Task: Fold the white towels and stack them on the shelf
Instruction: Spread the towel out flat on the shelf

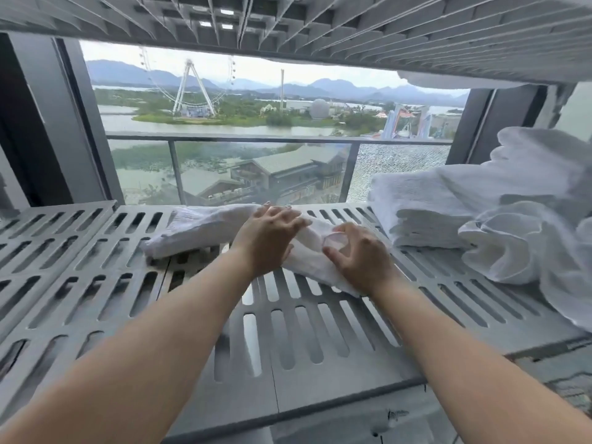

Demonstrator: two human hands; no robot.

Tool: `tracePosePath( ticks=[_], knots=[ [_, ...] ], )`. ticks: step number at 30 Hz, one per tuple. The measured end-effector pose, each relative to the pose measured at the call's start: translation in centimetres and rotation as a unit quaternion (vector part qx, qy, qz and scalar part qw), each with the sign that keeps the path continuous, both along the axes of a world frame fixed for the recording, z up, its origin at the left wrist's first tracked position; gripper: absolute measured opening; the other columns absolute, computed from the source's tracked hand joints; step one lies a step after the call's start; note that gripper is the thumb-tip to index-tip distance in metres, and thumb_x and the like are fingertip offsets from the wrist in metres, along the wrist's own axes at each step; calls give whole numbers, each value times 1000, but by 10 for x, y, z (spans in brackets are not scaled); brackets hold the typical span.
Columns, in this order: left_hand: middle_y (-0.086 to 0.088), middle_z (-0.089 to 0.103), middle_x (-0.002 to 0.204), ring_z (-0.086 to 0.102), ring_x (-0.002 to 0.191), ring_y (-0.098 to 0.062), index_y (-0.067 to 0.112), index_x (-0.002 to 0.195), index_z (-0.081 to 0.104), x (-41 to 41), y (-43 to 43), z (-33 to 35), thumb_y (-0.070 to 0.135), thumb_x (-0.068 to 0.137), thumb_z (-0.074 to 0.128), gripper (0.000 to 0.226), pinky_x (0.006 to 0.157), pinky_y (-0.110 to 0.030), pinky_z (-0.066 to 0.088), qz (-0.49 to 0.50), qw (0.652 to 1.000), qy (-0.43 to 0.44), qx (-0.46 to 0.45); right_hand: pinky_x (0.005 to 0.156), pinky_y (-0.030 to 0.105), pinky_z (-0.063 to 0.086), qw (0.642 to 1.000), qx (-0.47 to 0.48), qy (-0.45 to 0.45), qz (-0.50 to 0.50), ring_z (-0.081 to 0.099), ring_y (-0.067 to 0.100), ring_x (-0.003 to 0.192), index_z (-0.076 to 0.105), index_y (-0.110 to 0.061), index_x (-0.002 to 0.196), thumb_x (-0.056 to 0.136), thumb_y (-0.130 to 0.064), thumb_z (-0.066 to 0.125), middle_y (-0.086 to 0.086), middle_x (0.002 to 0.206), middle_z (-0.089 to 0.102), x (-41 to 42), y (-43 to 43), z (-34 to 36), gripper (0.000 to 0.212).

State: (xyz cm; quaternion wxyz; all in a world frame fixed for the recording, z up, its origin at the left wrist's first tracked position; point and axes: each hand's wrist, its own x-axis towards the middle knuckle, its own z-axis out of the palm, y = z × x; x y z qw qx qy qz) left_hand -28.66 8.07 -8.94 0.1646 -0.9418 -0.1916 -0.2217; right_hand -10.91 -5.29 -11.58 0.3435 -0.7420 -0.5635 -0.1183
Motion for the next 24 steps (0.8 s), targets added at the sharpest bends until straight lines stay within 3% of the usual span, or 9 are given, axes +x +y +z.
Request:
tracePosePath(
  ticks=[1, 4, 7, 11, 14, 16, 19, 22, 24],
  knots=[
    [1, 46, 150, 39, 142, -23, 28, 148, 41, 3, -4, -2, 25, 91, 64, 61, 121, -46, 22, -6, 1000, -6, -1, 85, 35, 49, 1000, -1, 5, -13, 63, 25, 101, 62, -16, 117, 89, -36, 65, 7, 109, 69, 3, -7, -4, 34],
    [1, 50, 148, 41, 141, -22, 25, 145, 46, 11, -17, -3, 27, 92, 63, 55, 121, -43, 20, -34, 999, -29, -24, 70, 30, 44, 995, 41, 72, -59, 66, 28, 90, 66, -16, 103, 94, -21, 58, 6, 95, 72, 9, -18, -7, 13],
    [-1, 52, 147, 43, 140, -20, 23, 147, 44, 20, -31, 1, 35, 94, 62, 57, 121, -40, 23, -41, 995, -50, -79, 66, 27, 39, 991, 40, 108, -61, 63, 24, 83, 65, -20, 92, 91, -11, 54, 2, 86, 70, 9, -20, -1, 15],
    [1, 59, 140, 50, 132, -19, 27, 155, 33, 31, -51, 10, 41, 90, 69, 75, 114, -38, 32, -53, 986, -80, -133, 66, 21, 36, 982, 102, 154, -33, 55, 16, 84, 60, -21, 85, 87, -19, 53, -4, 87, 61, 6, -29, 10, 7],
    [1, 73, 113, 63, 110, -22, 26, 128, 67, 36, -62, 15, 23, 94, 66, 34, 103, -35, 41, -71, 988, -108, -83, 76, 30, 44, 980, 93, 173, 5, 58, 16, 88, 63, -17, 75, 77, -21, 48, -2, 93, 66, 7, -43, 14, 16],
    [-1, 76, 100, 68, 99, -26, 23, 106, 79, 32, -66, 16, 16, 93, 67, 19, 95, -38, 48, -62, 990, -106, -71, 72, 31, 48, 985, 49, 165, 20, 60, 17, 83, 64, -18, 73, 75, -21, 46, -4, 85, 68, 8, -51, 11, 18],
    [0, 75, 97, 68, 93, -26, 24, 100, 80, 19, -71, 13, 19, 94, 67, 15, 92, -39, 50, -41, 996, -64, -52, 62, 22, 39, 992, -17, 122, 24, 57, 12, 81, 66, -27, 90, 84, -17, 52, -10, 88, 66, 9, -59, -3, 18],
    [5, 70, 104, 65, 100, -21, 29, 106, 74, 7, -75, 4, 25, 98, 58, 19, 96, -35, 45, 0, 999, -8, -33, 80, 28, 42, 992, -4, 125, 19, 59, 20, 106, 65, -24, 114, 91, -17, 53, 2, 116, 67, 10, -62, -13, 26],
    [5, 66, 115, 61, 110, -20, 27, 112, 68, 5, -82, -5, 28, 99, 53, 21, 100, -35, 41, 19, 999, -4, -47, 88, 29, 42, 993, 27, 116, -7, 55, 23, 114, 62, -19, 118, 93, -16, 55, 7, 121, 64, 9, -63, -15, 26]
  ],
)
